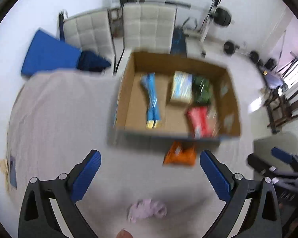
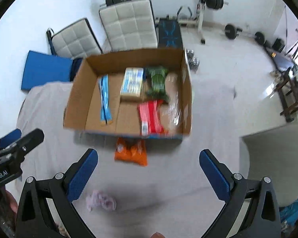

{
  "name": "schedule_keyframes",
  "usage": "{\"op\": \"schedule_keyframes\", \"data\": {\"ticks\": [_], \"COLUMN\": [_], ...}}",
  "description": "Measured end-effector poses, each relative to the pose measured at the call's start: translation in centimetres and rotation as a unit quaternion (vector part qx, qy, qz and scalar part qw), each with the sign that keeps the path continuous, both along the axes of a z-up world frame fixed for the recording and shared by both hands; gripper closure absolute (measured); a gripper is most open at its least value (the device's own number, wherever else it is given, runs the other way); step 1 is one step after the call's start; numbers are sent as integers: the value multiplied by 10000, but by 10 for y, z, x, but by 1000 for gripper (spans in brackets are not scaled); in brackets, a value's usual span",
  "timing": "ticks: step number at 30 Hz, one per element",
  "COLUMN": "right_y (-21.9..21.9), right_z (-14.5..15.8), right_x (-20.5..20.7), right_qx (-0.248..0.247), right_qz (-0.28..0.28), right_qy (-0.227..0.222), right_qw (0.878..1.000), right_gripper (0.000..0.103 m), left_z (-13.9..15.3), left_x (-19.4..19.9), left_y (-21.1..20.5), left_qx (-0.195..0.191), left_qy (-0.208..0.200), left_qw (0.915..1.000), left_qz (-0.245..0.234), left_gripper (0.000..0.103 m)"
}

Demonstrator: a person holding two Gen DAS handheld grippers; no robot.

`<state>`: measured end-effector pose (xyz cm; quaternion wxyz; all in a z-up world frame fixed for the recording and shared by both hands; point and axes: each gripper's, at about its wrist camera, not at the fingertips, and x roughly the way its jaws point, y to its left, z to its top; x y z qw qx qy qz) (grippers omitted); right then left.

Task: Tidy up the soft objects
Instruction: 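Grasp the lilac cloth with the left tool while the right tool grasps the orange bag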

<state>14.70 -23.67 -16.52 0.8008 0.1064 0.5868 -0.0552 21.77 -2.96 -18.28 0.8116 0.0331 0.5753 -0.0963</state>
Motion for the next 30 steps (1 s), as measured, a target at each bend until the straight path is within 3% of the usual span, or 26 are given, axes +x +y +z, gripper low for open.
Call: {"op": "schedule_keyframes", "data": {"ticks": [6,9,14,16,18,19,21,30], "right_y": [-5,-6,-11,-9,-6,-2,3,29], "right_z": [-82,-115,-152,-157,-159,-159,-159,-195], "right_x": [-47,-63,-73,-66,-58,-52,-37,31], "right_qx": [355,458,810,877,947,939,956,1182], "right_qz": [-11,-61,-225,-225,-185,-165,-120,-321], "right_qy": [931,1277,1504,1499,1428,1382,1273,1033], "right_qw": [9950,9907,9851,9845,9850,9858,9872,9871], "right_gripper": [0,0,0,0,0,0,0,0], "left_z": [-105,-158,-225,-241,-245,-244,-239,-212], "left_x": [-48,-60,-68,-66,-65,-64,-63,-33], "left_y": [11,18,16,9,2,-2,-7,2], "left_qx": [480,436,328,285,221,247,182,344], "left_qy": [1351,2042,2755,2804,2652,2573,2505,1948], "left_qw": [9897,9778,9599,9587,9634,9655,9676,9786], "left_qz": [-34,169,410,385,314,302,259,561], "left_gripper": [1,1,1,1,17,18,38,39]}}
